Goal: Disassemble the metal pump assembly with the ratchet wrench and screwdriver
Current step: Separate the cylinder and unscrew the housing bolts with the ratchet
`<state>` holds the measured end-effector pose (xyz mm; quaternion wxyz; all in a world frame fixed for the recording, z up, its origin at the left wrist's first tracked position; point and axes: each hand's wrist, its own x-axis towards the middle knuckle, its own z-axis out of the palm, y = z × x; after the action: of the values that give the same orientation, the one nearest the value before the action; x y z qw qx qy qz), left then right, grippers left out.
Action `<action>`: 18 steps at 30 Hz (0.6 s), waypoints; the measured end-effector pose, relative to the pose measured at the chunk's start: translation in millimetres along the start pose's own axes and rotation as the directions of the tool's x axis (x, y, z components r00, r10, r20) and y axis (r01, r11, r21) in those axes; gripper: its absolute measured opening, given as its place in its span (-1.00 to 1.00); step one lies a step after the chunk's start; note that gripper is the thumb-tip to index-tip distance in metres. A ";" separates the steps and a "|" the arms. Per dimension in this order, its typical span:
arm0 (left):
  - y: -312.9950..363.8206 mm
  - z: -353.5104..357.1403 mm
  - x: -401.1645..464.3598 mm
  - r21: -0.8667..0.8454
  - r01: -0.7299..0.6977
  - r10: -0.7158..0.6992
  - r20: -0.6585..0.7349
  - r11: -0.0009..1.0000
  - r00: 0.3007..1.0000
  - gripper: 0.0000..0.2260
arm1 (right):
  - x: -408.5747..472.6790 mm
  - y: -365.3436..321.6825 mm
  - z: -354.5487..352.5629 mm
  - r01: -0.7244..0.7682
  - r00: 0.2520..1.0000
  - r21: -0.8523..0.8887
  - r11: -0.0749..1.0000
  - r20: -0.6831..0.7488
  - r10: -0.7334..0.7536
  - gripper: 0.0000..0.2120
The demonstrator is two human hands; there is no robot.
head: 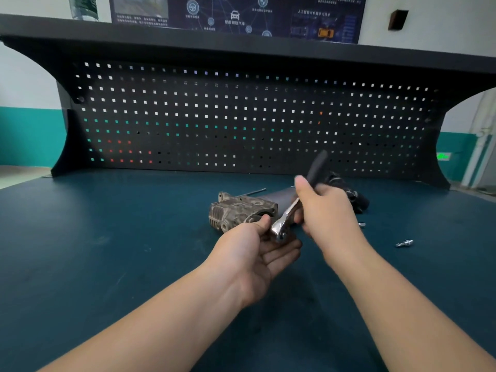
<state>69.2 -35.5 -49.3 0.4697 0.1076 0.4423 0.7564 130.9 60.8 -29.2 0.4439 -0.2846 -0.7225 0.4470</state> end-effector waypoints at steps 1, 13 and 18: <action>0.4 -0.1 0.0 0.000 -0.001 0.001 0.001 1.000 1.000 -0.77 | -4.5 -3.3 2.0 0.182 0.983 -0.057 0.982 -0.012 -0.183 -0.64; 4.7 -0.5 0.1 -0.006 -0.004 0.004 0.003 1.000 1.000 -0.82 | 1.4 -1.3 6.0 0.029 0.999 -0.030 0.999 -0.036 -0.030 -0.60; 0.9 0.5 -0.6 -0.009 -0.019 0.019 -0.008 1.000 1.000 -0.81 | 0.4 -0.6 1.7 0.134 0.991 -0.074 0.988 0.004 -0.134 -0.61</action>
<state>69.2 -35.8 -48.2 0.4615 0.1068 0.4396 0.7631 129.3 60.2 -28.9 0.4624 -0.2519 -0.7559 0.3891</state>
